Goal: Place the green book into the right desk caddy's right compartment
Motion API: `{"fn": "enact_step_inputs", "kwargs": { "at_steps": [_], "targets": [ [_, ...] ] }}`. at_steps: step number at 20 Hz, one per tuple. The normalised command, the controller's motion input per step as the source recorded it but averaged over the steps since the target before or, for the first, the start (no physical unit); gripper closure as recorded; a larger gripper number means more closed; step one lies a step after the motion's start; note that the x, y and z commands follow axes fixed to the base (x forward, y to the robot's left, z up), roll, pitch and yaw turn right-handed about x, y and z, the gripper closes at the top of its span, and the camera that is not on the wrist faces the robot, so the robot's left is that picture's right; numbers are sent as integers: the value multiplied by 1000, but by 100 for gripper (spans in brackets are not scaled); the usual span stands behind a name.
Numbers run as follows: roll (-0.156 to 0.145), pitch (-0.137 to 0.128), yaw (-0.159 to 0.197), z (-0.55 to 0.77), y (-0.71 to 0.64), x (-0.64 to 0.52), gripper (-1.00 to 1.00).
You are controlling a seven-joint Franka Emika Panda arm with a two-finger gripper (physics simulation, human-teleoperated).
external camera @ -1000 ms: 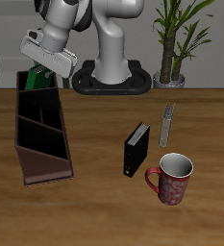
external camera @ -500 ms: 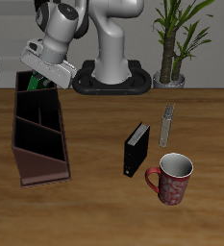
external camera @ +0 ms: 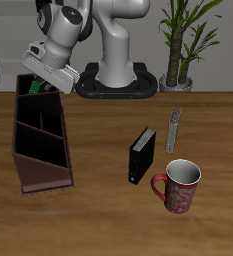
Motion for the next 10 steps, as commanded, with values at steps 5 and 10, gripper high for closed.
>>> {"fn": "enact_step_inputs", "kwargs": {
  "at_steps": [5,10],
  "targets": [
    [-26,3,-6,14,26,-25,-100],
    [13,16,-10,21,-29,22,-100]
  ]
}}
